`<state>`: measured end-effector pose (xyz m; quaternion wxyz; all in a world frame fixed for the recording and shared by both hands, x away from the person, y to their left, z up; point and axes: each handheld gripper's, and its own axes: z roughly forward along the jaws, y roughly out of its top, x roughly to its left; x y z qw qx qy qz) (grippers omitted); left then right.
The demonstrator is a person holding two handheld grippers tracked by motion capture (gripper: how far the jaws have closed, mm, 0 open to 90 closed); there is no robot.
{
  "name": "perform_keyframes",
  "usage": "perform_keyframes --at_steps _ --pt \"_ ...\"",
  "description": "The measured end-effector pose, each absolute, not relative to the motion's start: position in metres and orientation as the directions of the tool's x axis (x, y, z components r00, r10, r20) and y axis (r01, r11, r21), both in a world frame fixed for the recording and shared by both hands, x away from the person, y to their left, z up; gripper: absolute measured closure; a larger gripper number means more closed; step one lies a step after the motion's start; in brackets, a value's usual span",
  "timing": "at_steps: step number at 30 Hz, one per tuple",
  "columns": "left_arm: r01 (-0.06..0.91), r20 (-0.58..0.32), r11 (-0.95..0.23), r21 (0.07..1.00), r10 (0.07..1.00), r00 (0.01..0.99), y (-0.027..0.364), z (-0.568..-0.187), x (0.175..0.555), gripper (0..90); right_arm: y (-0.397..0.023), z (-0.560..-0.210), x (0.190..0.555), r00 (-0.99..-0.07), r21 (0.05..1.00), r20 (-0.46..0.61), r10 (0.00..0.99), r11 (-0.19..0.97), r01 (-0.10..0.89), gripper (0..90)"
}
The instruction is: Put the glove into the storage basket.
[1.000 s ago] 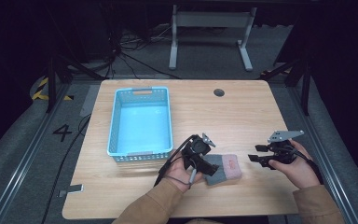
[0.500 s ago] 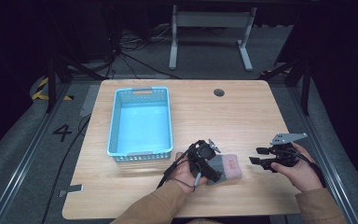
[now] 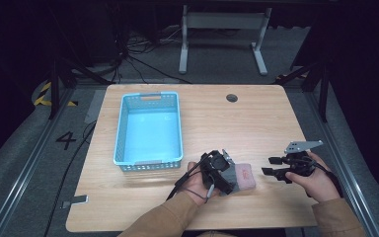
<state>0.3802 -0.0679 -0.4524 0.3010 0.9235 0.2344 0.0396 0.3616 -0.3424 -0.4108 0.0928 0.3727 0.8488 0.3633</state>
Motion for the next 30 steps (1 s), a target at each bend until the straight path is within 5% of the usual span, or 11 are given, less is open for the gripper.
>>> perform_keyframes --at_steps 11,15,19,30 --pt "0.424 -0.053 -0.728 0.539 0.472 0.880 -0.069 -0.446 0.376 17.2 -0.343 -0.409 0.362 -0.699 0.689 0.115 0.706 0.451 0.568 44.2" --pt "0.416 -0.067 -0.726 0.547 0.458 0.886 -0.066 -0.442 0.374 44.4 -0.345 -0.409 0.362 -0.697 0.694 0.112 0.708 0.446 0.565 44.2" --pt "0.422 -0.082 -0.721 0.550 0.456 0.886 -0.065 -0.441 0.374 58.7 -0.345 -0.408 0.363 -0.695 0.695 0.111 0.710 0.445 0.565 44.2" --pt "0.465 -0.171 -0.710 0.529 0.448 0.878 -0.058 -0.429 0.377 66.1 -0.345 -0.407 0.370 -0.698 0.704 0.117 0.706 0.437 0.560 44.3"
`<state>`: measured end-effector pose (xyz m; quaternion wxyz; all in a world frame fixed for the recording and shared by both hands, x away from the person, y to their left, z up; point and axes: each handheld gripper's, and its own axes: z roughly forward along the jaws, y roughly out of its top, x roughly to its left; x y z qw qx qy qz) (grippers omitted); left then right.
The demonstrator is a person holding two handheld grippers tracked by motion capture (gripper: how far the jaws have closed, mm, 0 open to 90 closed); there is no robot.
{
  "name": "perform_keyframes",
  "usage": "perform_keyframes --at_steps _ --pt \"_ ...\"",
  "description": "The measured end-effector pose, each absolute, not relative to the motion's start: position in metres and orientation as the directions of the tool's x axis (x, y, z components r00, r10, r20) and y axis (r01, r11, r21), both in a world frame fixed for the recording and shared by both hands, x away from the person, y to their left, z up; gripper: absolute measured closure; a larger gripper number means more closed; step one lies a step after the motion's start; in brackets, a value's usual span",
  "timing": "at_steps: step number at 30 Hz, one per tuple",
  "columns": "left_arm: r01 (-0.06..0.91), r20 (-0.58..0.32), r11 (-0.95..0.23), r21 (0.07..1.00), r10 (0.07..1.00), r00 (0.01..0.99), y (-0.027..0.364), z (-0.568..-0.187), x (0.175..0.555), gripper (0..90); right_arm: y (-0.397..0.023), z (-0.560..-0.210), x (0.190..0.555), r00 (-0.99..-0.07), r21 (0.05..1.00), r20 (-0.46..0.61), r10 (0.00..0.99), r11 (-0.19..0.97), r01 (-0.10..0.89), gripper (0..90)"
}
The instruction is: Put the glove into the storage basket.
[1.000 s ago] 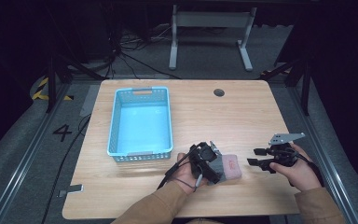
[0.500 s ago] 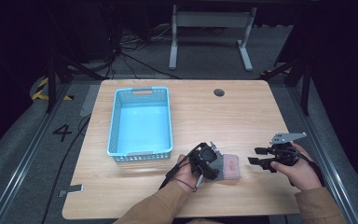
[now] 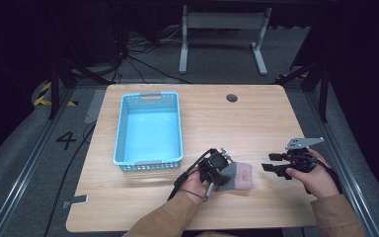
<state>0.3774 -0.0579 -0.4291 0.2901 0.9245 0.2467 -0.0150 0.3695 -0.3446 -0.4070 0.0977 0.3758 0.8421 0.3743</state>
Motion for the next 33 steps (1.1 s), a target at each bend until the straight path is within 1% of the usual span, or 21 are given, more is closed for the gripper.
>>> perform_keyframes --at_steps 4,8,23,33 --pt "0.475 -0.219 -0.710 0.520 0.427 0.877 -0.049 -0.418 0.382 66.1 -0.344 -0.406 0.374 -0.699 0.708 0.118 0.705 0.433 0.557 44.4" --pt "0.471 -0.223 -0.702 0.533 0.421 0.879 -0.039 -0.407 0.384 66.1 -0.342 -0.405 0.379 -0.703 0.714 0.119 0.701 0.432 0.551 44.5" --pt "0.442 -0.141 -0.637 0.631 0.466 0.873 0.010 -0.358 0.390 65.7 -0.329 -0.404 0.396 -0.721 0.719 0.120 0.683 0.441 0.537 44.3" --pt "0.453 -0.102 -0.599 0.660 0.526 0.845 0.047 -0.337 0.402 65.4 -0.322 -0.403 0.404 -0.732 0.727 0.126 0.670 0.439 0.527 44.0"
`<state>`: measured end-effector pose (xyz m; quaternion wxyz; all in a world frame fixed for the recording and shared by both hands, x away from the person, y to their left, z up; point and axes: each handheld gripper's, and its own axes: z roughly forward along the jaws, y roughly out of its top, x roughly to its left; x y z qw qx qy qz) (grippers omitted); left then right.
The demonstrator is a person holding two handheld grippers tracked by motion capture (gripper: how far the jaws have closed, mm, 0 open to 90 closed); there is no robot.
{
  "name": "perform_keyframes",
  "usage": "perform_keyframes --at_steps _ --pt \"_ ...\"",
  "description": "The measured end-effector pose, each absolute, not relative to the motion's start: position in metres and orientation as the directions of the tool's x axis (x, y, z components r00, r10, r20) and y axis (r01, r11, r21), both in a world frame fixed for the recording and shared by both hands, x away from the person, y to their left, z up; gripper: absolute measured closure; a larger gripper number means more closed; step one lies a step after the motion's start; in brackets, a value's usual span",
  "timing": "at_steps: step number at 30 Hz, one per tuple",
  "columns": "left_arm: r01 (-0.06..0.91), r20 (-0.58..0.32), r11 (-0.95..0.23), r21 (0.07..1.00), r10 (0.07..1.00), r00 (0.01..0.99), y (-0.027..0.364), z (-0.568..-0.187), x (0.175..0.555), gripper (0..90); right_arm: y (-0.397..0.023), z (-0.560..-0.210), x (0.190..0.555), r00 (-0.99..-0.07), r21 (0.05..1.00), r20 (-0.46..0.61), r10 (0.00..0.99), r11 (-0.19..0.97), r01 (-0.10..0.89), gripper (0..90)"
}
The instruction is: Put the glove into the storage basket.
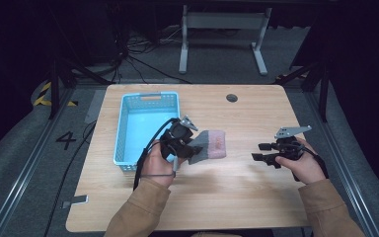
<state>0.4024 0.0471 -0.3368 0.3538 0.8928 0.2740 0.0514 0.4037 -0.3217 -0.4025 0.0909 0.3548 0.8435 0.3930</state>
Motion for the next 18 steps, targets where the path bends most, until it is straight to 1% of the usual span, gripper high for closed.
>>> perform_keyframes --at_steps 5,18 --pt "0.461 -0.085 -0.585 0.667 0.555 0.827 0.067 -0.331 0.409 65.4 -0.317 -0.403 0.408 -0.738 0.726 0.122 0.664 0.446 0.523 43.8" --pt "0.495 -0.078 -0.548 0.674 0.614 0.786 0.111 -0.324 0.425 65.2 -0.311 -0.405 0.411 -0.744 0.719 0.109 0.659 0.464 0.517 43.0"
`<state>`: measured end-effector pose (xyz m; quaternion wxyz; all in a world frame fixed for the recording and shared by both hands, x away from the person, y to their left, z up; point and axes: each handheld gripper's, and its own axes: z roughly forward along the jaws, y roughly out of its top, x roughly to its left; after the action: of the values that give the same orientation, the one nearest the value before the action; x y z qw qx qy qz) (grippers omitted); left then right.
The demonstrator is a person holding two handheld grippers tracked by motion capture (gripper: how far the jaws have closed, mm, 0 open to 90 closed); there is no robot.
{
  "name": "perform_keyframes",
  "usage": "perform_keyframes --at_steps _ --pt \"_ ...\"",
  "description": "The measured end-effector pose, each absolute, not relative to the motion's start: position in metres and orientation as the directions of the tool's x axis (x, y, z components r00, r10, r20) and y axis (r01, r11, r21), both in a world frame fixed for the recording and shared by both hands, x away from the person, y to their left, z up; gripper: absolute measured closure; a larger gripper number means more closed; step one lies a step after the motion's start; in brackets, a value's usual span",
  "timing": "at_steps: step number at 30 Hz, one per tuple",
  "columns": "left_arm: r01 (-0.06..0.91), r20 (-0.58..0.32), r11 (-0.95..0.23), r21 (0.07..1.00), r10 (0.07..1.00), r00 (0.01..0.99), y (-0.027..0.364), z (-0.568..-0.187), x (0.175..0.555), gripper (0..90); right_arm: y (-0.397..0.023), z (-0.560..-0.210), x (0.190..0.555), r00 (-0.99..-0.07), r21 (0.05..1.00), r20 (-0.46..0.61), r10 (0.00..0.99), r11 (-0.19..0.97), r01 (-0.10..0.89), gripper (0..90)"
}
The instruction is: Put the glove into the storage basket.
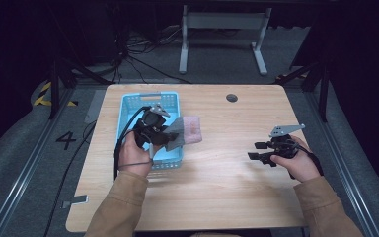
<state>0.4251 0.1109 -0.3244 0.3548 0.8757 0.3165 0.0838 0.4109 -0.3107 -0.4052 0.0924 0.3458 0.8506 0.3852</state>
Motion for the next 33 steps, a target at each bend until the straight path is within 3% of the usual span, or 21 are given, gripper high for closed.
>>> perform_keyframes --at_steps 11,15,24,33 --pt "0.529 -0.070 -0.519 0.672 0.666 0.743 0.147 -0.323 0.444 65.1 -0.311 -0.407 0.406 -0.739 0.717 0.108 0.665 0.462 0.521 42.0" --pt "0.532 -0.002 -0.549 0.644 0.695 0.719 0.153 -0.325 0.449 64.8 -0.315 -0.409 0.403 -0.731 0.715 0.108 0.673 0.459 0.528 41.9" --pt "0.587 -0.085 -0.510 0.629 0.705 0.704 0.171 -0.342 0.472 64.7 -0.325 -0.413 0.393 -0.711 0.707 0.100 0.696 0.453 0.542 41.8" --pt "0.622 -0.095 -0.544 0.563 0.705 0.703 0.169 -0.361 0.492 64.6 -0.333 -0.413 0.380 -0.696 0.708 0.088 0.712 0.447 0.547 41.1"
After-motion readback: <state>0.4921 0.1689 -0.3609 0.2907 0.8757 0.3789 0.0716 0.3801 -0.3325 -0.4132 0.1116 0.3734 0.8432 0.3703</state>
